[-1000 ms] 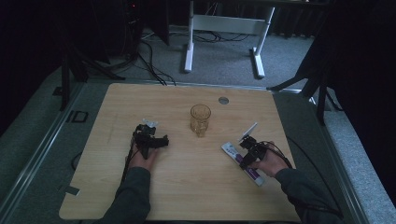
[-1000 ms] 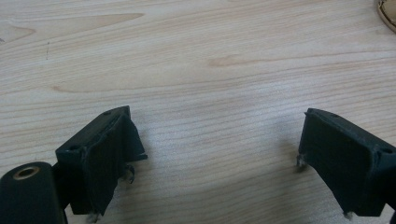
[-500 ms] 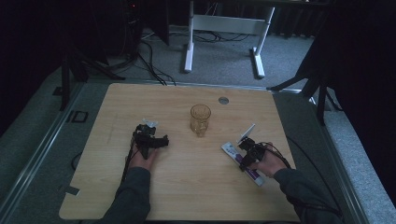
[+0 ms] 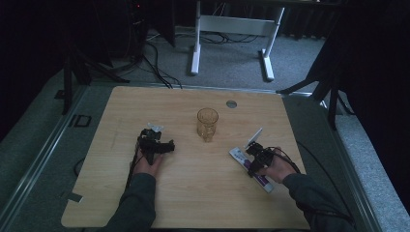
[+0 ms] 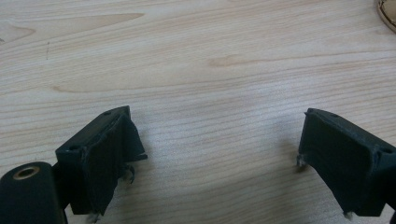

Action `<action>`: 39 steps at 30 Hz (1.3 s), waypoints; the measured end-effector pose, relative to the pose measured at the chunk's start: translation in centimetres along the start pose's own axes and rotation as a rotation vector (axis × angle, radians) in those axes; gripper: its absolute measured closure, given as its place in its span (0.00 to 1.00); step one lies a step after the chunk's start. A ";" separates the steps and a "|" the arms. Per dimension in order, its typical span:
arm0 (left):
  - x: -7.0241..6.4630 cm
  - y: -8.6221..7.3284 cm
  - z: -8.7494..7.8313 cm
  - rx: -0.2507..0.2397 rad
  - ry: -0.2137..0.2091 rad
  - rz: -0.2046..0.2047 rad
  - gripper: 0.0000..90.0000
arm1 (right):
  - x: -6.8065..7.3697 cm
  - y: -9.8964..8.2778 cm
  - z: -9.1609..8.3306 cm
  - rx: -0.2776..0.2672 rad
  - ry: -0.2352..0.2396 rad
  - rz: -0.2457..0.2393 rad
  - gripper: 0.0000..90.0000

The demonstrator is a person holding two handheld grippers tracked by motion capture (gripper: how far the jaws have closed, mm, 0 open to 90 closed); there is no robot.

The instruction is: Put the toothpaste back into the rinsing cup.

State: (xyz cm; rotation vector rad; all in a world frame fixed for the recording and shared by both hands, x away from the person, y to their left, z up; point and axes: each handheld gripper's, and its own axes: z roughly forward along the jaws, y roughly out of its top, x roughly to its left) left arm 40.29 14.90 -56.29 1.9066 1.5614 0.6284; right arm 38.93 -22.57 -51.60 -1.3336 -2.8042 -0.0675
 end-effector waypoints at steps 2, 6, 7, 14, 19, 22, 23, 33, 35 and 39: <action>0.0 0.0 0.0 0.000 0.000 0.000 0.11 | 0.1 0.0 0.0 -0.001 -0.003 -0.008 0.62; 0.0 0.0 0.0 0.000 0.000 0.000 0.11 | 0.3 0.2 0.0 0.007 -0.008 -0.018 0.65; 0.0 0.0 0.0 0.000 0.000 0.000 0.11 | 0.3 0.2 0.0 0.009 -0.008 -0.019 0.65; 0.0 0.0 0.0 -0.001 0.000 0.000 0.11 | 0.5 0.4 0.1 0.029 -0.015 -0.032 0.68; 0.0 0.0 0.0 -0.001 0.000 0.000 0.11 | 0.6 0.7 0.1 0.048 -0.022 -0.033 0.69; 0.0 0.0 0.0 -0.001 0.000 0.000 0.11 | 0.6 0.8 0.1 0.056 -0.022 -0.034 0.70; 0.0 0.0 0.0 -0.001 0.000 0.000 0.11 | 0.6 0.8 0.1 0.058 -0.024 -0.036 0.70; 0.0 0.0 0.0 0.000 0.000 0.000 0.11 | 0.4 1.1 -0.1 0.083 -0.011 -0.050 0.74; 0.0 0.0 0.0 0.000 0.000 0.000 0.11 | 0.4 1.2 -0.1 0.085 -0.010 -0.047 0.74; 0.0 0.0 0.0 0.000 0.000 0.000 0.11 | 0.3 1.2 -0.2 0.082 -0.007 -0.042 0.76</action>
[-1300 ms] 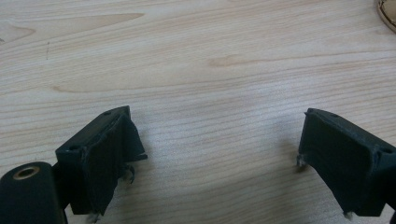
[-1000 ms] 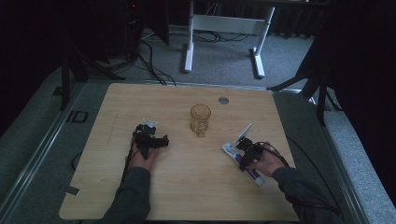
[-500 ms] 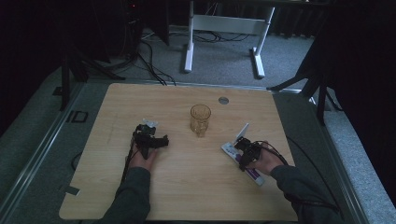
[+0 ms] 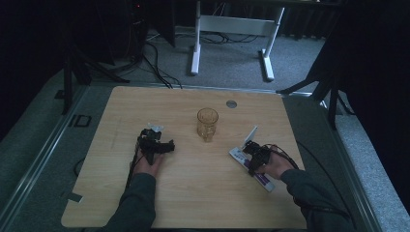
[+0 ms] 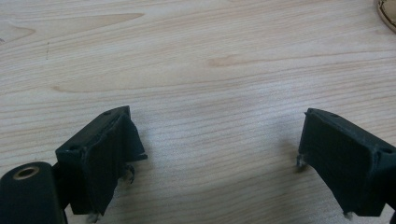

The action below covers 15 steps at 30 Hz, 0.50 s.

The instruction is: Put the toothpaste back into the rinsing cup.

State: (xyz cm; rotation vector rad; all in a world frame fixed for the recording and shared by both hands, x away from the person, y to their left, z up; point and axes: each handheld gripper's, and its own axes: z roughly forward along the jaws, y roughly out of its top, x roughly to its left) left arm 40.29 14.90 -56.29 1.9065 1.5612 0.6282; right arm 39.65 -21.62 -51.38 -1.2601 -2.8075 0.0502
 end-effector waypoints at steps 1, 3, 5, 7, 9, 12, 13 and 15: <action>0.0 0.0 0.0 0.000 0.000 0.000 0.11 | 0.0 0.0 0.0 0.001 -0.002 -0.001 0.76; 0.0 0.0 0.0 0.000 0.000 0.000 0.11 | 0.0 0.0 0.0 -0.005 -0.009 -0.003 0.76; 0.0 0.0 0.0 0.000 0.000 0.000 0.11 | 0.0 0.0 -0.1 -0.006 -0.007 -0.001 0.76; 0.0 0.0 0.0 0.000 0.000 0.000 0.11 | -0.1 -0.1 -0.1 -0.012 -0.008 0.000 0.77; 0.0 0.0 0.0 0.000 0.000 0.000 0.11 | -0.1 -0.2 -0.1 -0.016 -0.008 0.002 0.77; 0.0 0.0 0.0 0.000 0.000 0.000 0.11 | -0.1 -0.2 -0.1 -0.019 -0.003 -0.003 0.77; 0.0 0.0 0.0 0.000 0.000 0.000 0.11 | -0.1 -0.3 -0.2 -0.021 0.000 -0.004 0.77; 0.0 0.0 0.0 0.000 0.000 0.000 0.11 | -0.2 -0.3 -0.3 -0.026 0.001 -0.003 0.77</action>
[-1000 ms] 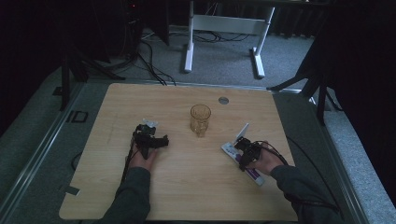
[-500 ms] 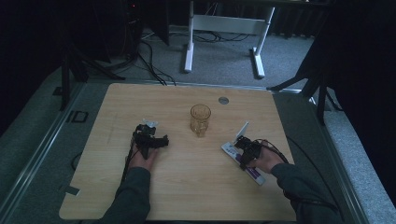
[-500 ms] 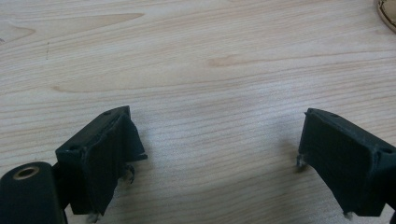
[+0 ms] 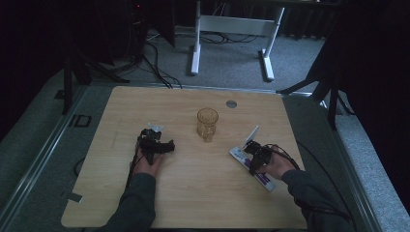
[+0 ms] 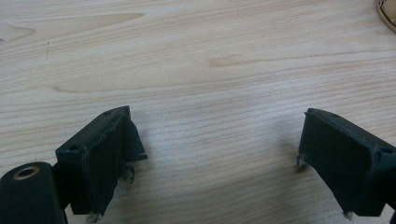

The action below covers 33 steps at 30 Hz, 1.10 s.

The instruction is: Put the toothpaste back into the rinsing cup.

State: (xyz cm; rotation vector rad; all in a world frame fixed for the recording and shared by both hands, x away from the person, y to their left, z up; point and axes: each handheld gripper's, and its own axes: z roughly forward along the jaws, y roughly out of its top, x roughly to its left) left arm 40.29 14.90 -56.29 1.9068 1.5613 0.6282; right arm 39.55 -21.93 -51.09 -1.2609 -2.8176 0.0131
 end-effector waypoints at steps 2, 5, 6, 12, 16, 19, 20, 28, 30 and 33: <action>0.0 0.0 0.0 0.000 0.000 0.000 0.11 | 0.0 0.0 -0.2 -0.006 -0.001 0.004 0.77; 0.0 0.0 0.0 0.000 0.000 0.000 0.11 | -0.2 0.1 -0.5 -0.020 -0.002 0.013 0.77; 0.0 0.0 0.0 0.000 0.000 0.000 0.11 | -0.3 0.1 -0.6 -0.025 -0.001 0.017 0.77; 0.0 0.0 0.0 -0.001 0.000 0.000 0.11 | -0.6 0.3 -1.3 -0.059 0.012 0.038 0.78; 0.0 0.0 0.0 0.000 0.000 0.000 0.11 | -0.7 0.3 -1.7 -0.077 0.013 0.044 0.78; 0.0 0.0 0.0 0.000 0.000 0.000 0.11 | -1.1 0.3 -2.2 -0.112 0.024 0.068 0.78; 0.0 0.0 0.0 0.000 0.000 0.000 0.11 | -1.1 0.3 -2.2 -0.112 0.024 0.068 0.78; 0.0 0.0 0.0 0.000 0.000 0.000 0.11 | -1.5 0.3 -2.2 -0.141 0.040 0.090 0.78; 0.0 0.0 0.0 0.000 0.000 0.000 0.11 | -1.6 0.2 -2.2 -0.146 0.043 0.098 0.78; 0.0 0.0 0.0 0.000 0.000 0.000 0.11 | -1.8 0.2 -2.3 -0.158 0.045 0.103 0.78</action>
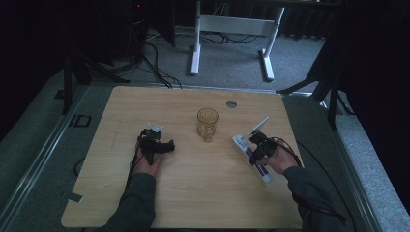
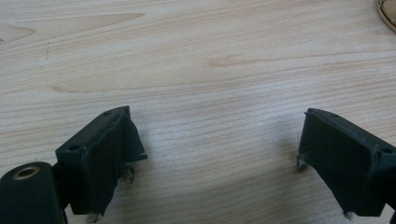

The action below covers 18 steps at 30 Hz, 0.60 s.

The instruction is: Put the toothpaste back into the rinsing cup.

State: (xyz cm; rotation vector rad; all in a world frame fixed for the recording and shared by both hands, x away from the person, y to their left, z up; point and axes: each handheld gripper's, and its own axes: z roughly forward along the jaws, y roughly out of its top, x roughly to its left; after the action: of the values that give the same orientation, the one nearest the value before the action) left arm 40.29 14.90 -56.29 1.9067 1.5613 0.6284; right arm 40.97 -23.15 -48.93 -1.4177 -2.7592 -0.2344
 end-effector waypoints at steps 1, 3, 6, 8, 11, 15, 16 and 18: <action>0.0 0.0 0.0 0.000 0.000 0.000 0.11 | 0.0 0.0 0.0 -0.008 0.003 0.004 0.78; 0.0 0.0 0.0 0.000 0.000 0.000 0.11 | -0.1 -0.1 -0.1 -0.019 0.002 0.014 0.78; 0.0 0.0 0.0 0.000 0.000 0.000 0.11 | -0.3 -0.2 -0.3 -0.037 -0.010 0.019 0.78; 0.0 0.0 0.0 0.000 0.000 0.000 0.11 | -0.6 -0.3 -0.6 -0.061 -0.013 0.033 0.78; 0.0 0.0 0.0 0.000 0.000 0.000 0.11 | -0.7 -0.4 -0.9 -0.092 -0.022 0.038 0.78; 0.0 0.0 0.0 0.000 0.000 0.000 0.11 | -0.8 -0.4 -1.3 -0.130 -0.014 0.046 0.78; 0.0 0.0 0.0 0.000 0.000 0.000 0.11 | -0.8 -0.4 -1.3 -0.136 -0.013 0.047 0.78; 0.0 0.0 0.0 0.000 0.000 0.000 0.11 | -0.8 -0.3 -1.4 -0.141 -0.012 0.050 0.78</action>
State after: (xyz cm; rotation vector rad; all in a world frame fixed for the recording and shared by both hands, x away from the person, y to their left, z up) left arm 40.29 14.90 -56.29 1.9067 1.5615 0.6285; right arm 41.11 -24.15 -47.67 -1.5219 -2.7618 -0.4287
